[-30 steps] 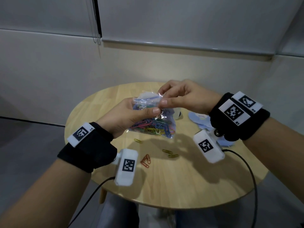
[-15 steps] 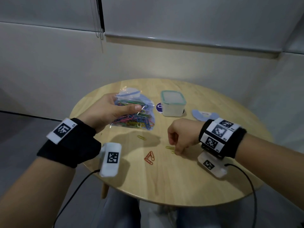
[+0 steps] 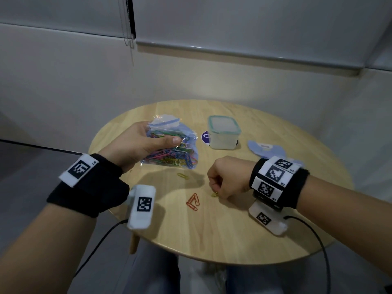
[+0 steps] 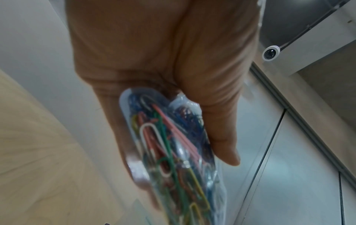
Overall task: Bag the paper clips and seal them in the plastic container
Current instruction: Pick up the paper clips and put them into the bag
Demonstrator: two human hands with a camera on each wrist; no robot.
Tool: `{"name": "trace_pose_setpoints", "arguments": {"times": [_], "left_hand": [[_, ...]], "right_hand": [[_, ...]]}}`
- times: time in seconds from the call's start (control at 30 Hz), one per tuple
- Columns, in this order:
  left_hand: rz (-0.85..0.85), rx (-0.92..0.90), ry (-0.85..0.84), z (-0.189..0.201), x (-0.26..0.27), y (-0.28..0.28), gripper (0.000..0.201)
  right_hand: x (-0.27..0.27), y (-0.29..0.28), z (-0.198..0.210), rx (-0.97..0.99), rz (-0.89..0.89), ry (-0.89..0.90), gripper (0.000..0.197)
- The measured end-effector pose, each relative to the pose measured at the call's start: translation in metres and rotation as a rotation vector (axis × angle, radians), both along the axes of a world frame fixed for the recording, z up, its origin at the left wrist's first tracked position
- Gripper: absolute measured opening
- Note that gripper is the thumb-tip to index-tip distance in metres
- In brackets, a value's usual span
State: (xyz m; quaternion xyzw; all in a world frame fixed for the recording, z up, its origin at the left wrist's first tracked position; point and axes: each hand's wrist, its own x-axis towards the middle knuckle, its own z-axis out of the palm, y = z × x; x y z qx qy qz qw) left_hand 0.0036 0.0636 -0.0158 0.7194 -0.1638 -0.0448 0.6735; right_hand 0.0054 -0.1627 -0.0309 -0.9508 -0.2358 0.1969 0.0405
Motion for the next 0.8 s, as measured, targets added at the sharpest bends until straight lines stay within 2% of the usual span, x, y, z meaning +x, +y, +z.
{"name": "trace_pose_setpoints", "arguments": {"times": [0.07,0.13,0.27,0.4,0.5,0.6,0.8], "left_hand": [[0.004,0.004,0.0,0.0,0.001,0.002,0.029],[0.012,0.015,-0.005,0.001,0.003,0.007,0.038],[0.061,0.031,-0.033,0.004,0.007,0.016,0.067],[0.123,0.049,-0.057,0.005,0.008,0.03,0.079],[0.145,0.055,-0.052,0.003,0.008,0.04,0.083],[0.144,0.051,-0.044,0.001,0.008,0.045,0.077],[0.126,0.043,-0.022,-0.004,0.006,0.043,0.069]], "right_hand": [[0.001,0.003,0.0,0.035,-0.014,0.002,0.026],[0.007,0.013,0.001,0.075,-0.006,-0.035,0.037],[0.026,0.048,-0.001,0.163,-0.023,-0.114,0.031],[0.039,0.068,-0.004,0.099,-0.022,-0.121,0.025],[0.043,0.077,-0.007,0.008,0.028,-0.14,0.024],[0.046,0.087,-0.011,-0.085,0.076,-0.177,0.025],[0.045,0.073,-0.01,-0.107,0.08,-0.136,0.021]]}}
